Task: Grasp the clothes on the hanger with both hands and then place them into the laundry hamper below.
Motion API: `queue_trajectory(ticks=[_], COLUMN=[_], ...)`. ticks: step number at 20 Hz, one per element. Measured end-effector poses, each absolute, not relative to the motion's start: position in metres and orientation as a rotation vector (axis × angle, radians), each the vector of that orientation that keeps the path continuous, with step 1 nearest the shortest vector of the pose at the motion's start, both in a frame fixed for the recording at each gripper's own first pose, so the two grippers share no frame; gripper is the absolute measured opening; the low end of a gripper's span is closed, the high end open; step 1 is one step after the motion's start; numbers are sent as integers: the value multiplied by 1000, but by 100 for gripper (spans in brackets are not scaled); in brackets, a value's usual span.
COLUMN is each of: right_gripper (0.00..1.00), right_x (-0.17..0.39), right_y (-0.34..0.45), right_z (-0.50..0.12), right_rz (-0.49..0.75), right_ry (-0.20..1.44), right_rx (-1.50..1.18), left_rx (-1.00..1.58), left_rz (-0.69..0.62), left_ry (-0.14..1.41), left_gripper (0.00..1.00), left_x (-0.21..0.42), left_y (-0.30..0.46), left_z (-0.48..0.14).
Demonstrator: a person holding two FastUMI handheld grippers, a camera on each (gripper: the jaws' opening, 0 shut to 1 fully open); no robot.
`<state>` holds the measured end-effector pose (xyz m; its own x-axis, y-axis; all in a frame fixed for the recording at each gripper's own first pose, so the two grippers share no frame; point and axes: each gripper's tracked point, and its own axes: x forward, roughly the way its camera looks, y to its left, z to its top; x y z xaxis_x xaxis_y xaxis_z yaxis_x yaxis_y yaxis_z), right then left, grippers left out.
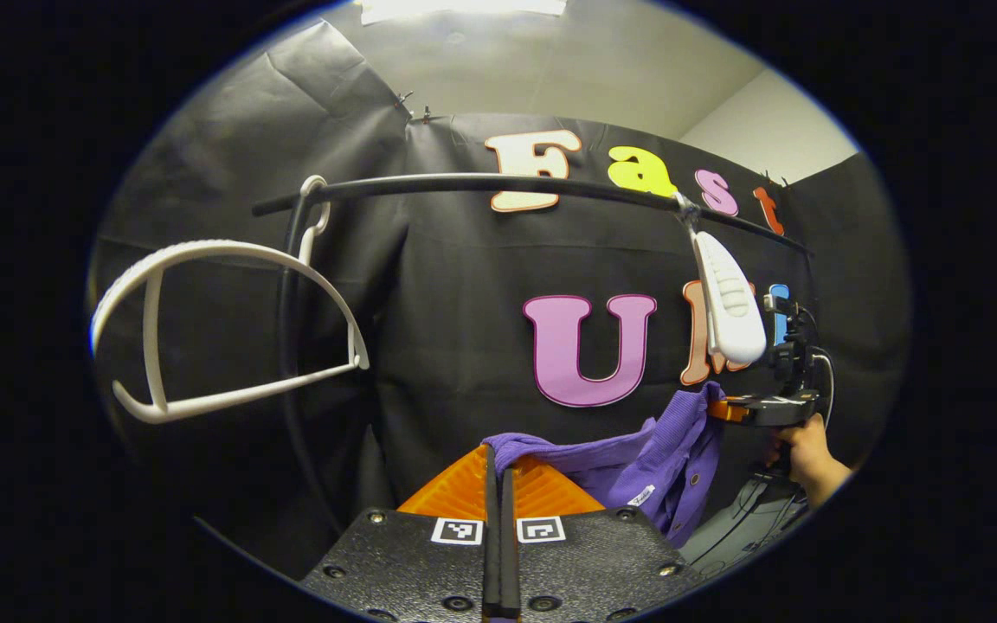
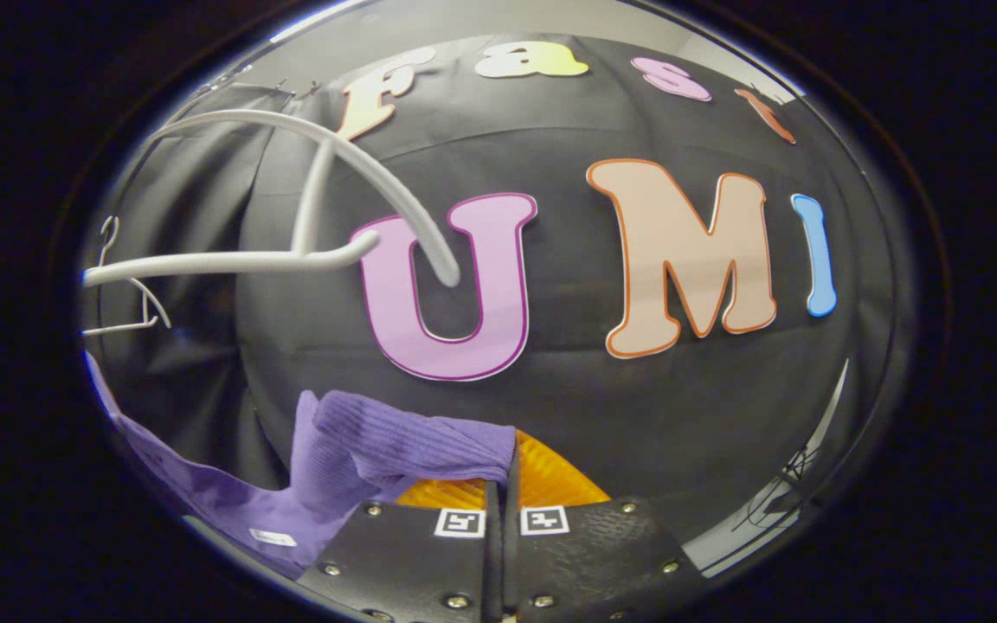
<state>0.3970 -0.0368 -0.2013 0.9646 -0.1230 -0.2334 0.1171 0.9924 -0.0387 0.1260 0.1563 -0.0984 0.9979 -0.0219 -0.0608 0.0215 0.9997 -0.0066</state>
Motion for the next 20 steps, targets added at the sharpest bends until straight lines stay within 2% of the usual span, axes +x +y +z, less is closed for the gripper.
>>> queue_trajectory(ticks=[1, 10, 20], right_gripper=[1, 1, 1], right_x=[389, 319, 231], right_y=[-31, 2, 26], right_z=[-199, -161, -114], right_rz=[-112, -62, -25], right_ry=[231, 176, 54], right_rx=[-26, -53, -4], left_rx=[-5, -42, -6], left_rz=[-27, -59, -187], left_ry=[63, 22, 0], left_gripper=[0, 0, 0], left_x=[125, 95, 72], left_y=[153, 127, 47], left_z=[-100, -90, -91])
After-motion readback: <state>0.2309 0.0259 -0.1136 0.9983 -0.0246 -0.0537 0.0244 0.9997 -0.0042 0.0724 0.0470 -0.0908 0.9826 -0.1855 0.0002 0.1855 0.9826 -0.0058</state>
